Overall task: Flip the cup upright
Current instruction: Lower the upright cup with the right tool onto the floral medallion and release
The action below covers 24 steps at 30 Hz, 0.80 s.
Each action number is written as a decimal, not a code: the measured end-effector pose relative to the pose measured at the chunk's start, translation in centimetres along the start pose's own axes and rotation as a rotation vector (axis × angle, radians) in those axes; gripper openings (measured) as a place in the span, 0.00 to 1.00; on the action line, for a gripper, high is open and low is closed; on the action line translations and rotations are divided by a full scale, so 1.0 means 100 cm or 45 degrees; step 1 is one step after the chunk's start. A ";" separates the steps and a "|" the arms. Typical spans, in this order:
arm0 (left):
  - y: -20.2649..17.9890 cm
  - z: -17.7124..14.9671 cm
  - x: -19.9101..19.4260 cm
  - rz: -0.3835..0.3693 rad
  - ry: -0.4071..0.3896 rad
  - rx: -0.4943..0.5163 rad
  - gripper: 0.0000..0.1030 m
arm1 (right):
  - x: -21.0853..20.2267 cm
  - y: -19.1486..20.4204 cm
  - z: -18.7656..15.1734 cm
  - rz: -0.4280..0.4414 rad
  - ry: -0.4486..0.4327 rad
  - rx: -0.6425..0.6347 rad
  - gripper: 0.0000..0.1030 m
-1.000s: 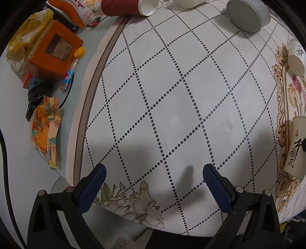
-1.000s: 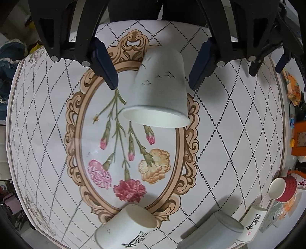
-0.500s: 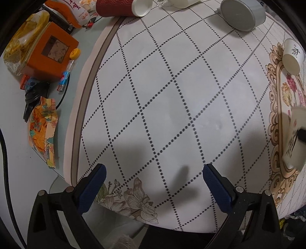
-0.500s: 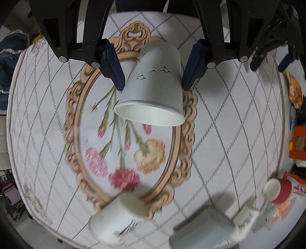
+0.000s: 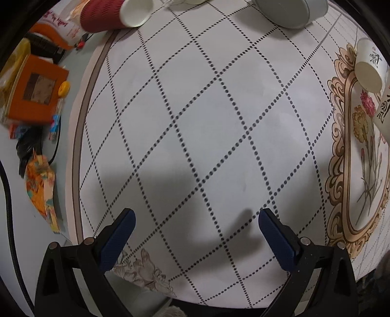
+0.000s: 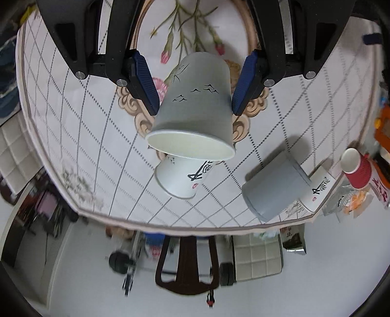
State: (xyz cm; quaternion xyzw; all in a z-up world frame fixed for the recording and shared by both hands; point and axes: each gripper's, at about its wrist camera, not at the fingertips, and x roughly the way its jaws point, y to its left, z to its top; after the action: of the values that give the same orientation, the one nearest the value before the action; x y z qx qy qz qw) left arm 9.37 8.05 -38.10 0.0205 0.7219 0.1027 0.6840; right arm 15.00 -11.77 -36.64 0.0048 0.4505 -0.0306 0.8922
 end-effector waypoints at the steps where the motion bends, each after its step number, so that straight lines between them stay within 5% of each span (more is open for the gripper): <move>1: -0.002 0.001 0.001 0.003 -0.001 0.006 1.00 | 0.001 0.000 -0.002 -0.007 -0.011 -0.004 0.62; 13: -0.025 -0.016 -0.020 0.000 -0.065 0.055 1.00 | -0.013 0.003 -0.046 -0.020 -0.035 -0.047 0.63; 18: -0.030 -0.024 -0.037 -0.016 -0.114 0.075 1.00 | -0.016 0.001 -0.054 -0.009 0.032 -0.041 0.82; 24: -0.036 -0.040 -0.062 -0.028 -0.164 0.103 1.00 | -0.040 -0.003 -0.068 -0.019 0.067 -0.051 0.87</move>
State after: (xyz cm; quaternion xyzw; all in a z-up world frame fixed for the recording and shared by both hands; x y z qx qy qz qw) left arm 6.16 2.97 -32.45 0.0466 0.6801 0.0644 0.7288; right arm 7.12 -11.64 -37.42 -0.0156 0.4745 -0.0280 0.8797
